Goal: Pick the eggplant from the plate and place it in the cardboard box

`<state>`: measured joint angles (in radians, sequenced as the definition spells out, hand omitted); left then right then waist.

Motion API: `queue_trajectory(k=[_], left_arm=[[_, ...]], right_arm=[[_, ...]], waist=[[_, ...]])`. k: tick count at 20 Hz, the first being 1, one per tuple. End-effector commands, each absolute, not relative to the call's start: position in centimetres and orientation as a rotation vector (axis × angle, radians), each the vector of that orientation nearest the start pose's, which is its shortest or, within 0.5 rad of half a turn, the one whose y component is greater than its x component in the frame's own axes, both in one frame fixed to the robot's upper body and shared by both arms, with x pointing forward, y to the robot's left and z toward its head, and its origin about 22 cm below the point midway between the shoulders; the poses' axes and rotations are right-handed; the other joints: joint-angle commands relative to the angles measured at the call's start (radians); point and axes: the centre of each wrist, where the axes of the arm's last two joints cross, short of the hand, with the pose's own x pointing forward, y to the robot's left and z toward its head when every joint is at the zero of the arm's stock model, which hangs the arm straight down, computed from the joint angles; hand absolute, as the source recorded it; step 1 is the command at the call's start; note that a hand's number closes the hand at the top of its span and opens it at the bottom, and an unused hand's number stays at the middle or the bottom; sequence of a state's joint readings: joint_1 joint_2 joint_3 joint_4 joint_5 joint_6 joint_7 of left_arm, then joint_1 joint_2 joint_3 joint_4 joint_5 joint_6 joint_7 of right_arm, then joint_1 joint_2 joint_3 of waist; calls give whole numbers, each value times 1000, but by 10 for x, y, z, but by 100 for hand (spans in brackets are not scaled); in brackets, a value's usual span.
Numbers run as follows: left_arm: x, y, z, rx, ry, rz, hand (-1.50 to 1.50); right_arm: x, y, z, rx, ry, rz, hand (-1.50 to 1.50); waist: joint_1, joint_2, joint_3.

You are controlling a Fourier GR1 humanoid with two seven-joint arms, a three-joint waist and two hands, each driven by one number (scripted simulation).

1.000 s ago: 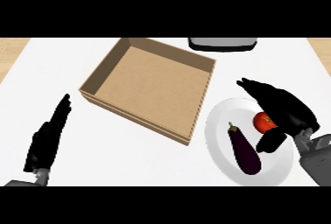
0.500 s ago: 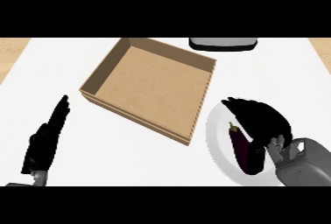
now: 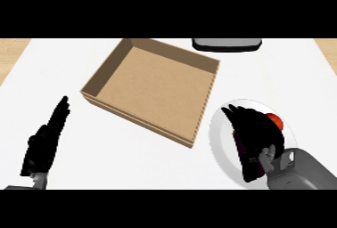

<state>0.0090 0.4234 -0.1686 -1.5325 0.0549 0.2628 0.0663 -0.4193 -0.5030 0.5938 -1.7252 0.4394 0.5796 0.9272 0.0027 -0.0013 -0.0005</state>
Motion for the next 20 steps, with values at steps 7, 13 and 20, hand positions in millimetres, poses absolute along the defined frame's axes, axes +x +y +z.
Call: queue_trajectory(k=[7, 13, 20], left_arm=[[249, 270, 6, 368, -1437, -203, 0], [227, 286, 6, 386, -1448, -198, 0], [232, 296, 11, 381, -1438, -228, 0]], right_arm=[[264, -174, 83, -811, -641, 1474, -150], [262, -152, 80, -823, -641, 1461, -150], [263, -200, 64, -822, -649, 1455, -150]], waist=[[-3, 2, 1], [4, 0, 0], [-1, 1, 1]])
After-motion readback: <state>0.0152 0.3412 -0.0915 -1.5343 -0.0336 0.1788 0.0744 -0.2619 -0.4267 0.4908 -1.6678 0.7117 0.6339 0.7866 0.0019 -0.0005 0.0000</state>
